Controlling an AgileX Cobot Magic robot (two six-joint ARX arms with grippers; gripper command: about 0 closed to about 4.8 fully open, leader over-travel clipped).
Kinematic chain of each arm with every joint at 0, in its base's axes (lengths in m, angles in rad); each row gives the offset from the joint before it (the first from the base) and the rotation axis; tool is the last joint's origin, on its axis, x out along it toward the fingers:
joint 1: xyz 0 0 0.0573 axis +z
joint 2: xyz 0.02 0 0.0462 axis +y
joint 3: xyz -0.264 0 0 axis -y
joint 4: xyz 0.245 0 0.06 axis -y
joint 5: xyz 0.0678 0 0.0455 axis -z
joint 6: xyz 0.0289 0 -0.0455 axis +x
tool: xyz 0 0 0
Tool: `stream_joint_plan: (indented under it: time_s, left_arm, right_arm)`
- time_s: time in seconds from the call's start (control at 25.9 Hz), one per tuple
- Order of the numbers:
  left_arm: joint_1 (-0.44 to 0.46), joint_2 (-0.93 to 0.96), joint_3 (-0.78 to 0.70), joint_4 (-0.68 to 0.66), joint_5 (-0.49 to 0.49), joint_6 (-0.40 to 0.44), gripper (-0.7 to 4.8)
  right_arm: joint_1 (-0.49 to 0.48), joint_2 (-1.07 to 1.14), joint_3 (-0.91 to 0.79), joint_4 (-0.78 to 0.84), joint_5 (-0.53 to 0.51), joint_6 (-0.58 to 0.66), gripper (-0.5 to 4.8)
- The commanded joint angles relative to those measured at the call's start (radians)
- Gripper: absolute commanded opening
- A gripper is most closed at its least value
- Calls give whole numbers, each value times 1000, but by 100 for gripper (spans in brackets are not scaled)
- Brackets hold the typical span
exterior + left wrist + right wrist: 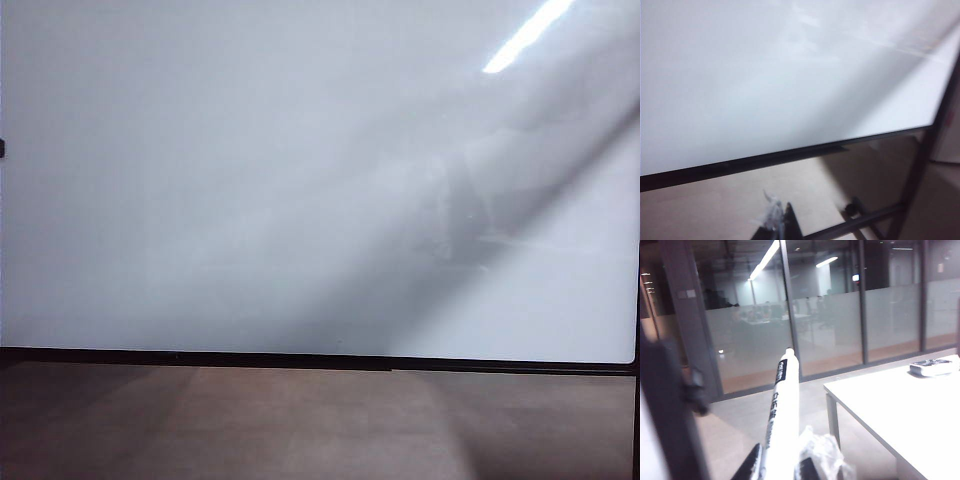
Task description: Reach to the right to find the marker pen, pick it up, and write the number 17 on the whiteboard.
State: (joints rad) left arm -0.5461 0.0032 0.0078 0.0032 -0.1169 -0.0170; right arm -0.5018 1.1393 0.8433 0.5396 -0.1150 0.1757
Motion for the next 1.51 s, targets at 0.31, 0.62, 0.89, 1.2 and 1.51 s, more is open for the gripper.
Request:
stream_joint_plan:
  time_s: [0.31, 0.62, 0.89, 1.2, 1.51]
  left_arm:
    - [0, 1, 2, 3, 5, 2, -5]
    - [-1, 9, 275, -75, 5, 2, -5]
    - [-1, 161, 594, -172, 5, 2, -5]
    - [-1, 326, 728, -85, 5, 2, -5]
    - [0, 389, 729, -84, 5, 2, -5]
  right_arm:
    - [1, -537, 2, -587, 0, 35, -8]
    - [32, -759, 3, -797, -162, 197, -8]
    - [146, -702, 3, -660, -175, 278, -9]
    - [500, -464, 76, -452, -74, 242, -9]
    - [1078, -136, 204, -269, 433, -100, -9]
